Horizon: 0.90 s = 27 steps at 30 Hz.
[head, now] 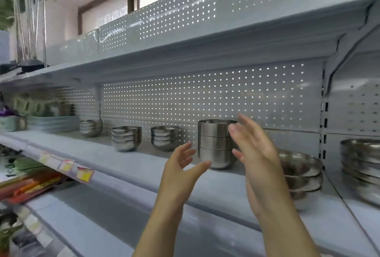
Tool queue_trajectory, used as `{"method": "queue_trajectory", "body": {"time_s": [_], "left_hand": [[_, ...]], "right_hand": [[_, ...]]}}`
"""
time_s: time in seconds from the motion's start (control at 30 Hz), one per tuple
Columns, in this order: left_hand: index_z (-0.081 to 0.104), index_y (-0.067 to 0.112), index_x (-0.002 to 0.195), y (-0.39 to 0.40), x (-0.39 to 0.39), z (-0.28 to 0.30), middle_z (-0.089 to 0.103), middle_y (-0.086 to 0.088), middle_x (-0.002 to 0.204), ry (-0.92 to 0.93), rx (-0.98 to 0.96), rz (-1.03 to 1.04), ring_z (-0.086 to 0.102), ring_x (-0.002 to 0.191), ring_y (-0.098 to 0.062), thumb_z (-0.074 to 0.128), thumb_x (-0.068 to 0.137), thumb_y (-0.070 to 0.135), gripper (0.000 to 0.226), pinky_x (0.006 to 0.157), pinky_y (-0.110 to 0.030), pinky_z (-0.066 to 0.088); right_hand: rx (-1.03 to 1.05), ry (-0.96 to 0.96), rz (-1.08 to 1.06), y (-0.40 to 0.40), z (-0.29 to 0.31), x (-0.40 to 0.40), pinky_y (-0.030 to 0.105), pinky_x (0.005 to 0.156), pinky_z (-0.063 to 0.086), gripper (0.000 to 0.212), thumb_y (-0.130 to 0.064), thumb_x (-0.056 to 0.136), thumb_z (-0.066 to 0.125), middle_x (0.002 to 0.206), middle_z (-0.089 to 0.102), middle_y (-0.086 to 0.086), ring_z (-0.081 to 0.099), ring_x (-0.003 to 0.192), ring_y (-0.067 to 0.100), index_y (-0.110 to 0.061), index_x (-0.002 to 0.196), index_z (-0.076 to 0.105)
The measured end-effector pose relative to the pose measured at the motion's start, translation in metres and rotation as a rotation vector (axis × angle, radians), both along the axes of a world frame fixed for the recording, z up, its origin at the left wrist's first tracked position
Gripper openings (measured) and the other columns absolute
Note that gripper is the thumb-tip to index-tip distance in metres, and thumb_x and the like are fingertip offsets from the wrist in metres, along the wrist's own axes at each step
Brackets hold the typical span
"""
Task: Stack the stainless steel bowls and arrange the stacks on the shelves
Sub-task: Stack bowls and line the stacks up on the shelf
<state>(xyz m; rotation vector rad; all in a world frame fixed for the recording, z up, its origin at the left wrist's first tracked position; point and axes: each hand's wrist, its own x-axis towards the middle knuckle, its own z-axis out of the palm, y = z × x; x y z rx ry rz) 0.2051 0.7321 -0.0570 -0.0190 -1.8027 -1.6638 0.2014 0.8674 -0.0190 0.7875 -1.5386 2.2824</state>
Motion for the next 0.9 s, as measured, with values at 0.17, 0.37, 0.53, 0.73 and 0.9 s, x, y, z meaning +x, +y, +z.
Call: {"method": "queue_trajectory", "body": {"time_s": [0.17, 0.37, 0.53, 0.73, 0.9], "left_hand": [[0.052, 0.030, 0.120, -0.023, -0.035, -0.003, 0.060, 0.011, 0.117, -0.002, 0.012, -0.121, 0.054, 0.111, -0.006, 0.076, 0.073, 0.016, 0.054, 0.096, -0.030, 0.043], [0.051, 0.034, 0.118, -0.050, -0.060, -0.004, 0.058, 0.018, 0.114, 0.014, 0.014, -0.267, 0.052, 0.108, 0.002, 0.076, 0.074, 0.017, 0.054, 0.092, -0.026, 0.042], [0.046, 0.036, 0.119, -0.075, -0.079, 0.000, 0.054, 0.016, 0.117, 0.013, -0.064, -0.306, 0.050, 0.110, 0.000, 0.077, 0.072, 0.014, 0.060, 0.087, -0.022, 0.039], [0.035, 0.047, 0.125, -0.099, -0.102, 0.008, 0.044, 0.038, 0.105, -0.071, -0.654, -0.277, 0.041, 0.092, 0.022, 0.082, 0.063, 0.023, 0.082, 0.064, 0.003, 0.032], [-0.009, 0.016, 0.148, -0.114, -0.143, 0.028, 0.025, -0.003, 0.153, -0.359, -0.826, -0.289, 0.032, 0.136, -0.021, 0.081, 0.064, 0.039, 0.126, 0.102, -0.028, 0.034]], "right_hand": [[-0.022, -0.020, -0.140, -0.024, -0.003, -0.022, 0.027, 0.095, 0.044, 0.073, -0.062, 0.044, 0.067, 0.121, 0.060, -0.019, 0.054, 0.114, -0.004, -0.040, 0.114, 0.061], [-0.056, -0.074, -0.300, -0.052, -0.006, -0.028, 0.030, 0.098, 0.043, 0.068, -0.061, 0.044, 0.067, 0.123, 0.059, -0.018, 0.054, 0.111, -0.007, -0.043, 0.109, 0.061], [-0.085, -0.103, -0.371, -0.071, -0.005, -0.033, 0.027, 0.094, 0.044, 0.057, -0.056, 0.051, 0.069, 0.117, 0.060, -0.023, 0.055, 0.104, -0.012, -0.042, 0.106, 0.062], [-0.060, -0.128, -0.420, -0.083, 0.005, -0.067, 0.020, 0.075, 0.042, 0.055, -0.050, 0.069, 0.071, 0.104, 0.059, -0.028, 0.057, 0.086, -0.015, -0.039, 0.121, 0.054], [-0.005, -0.326, -0.425, -0.080, 0.018, -0.117, 0.036, 0.090, 0.040, 0.067, -0.052, 0.083, 0.062, 0.103, 0.047, -0.022, 0.046, 0.089, 0.000, -0.030, 0.141, 0.036]]}}
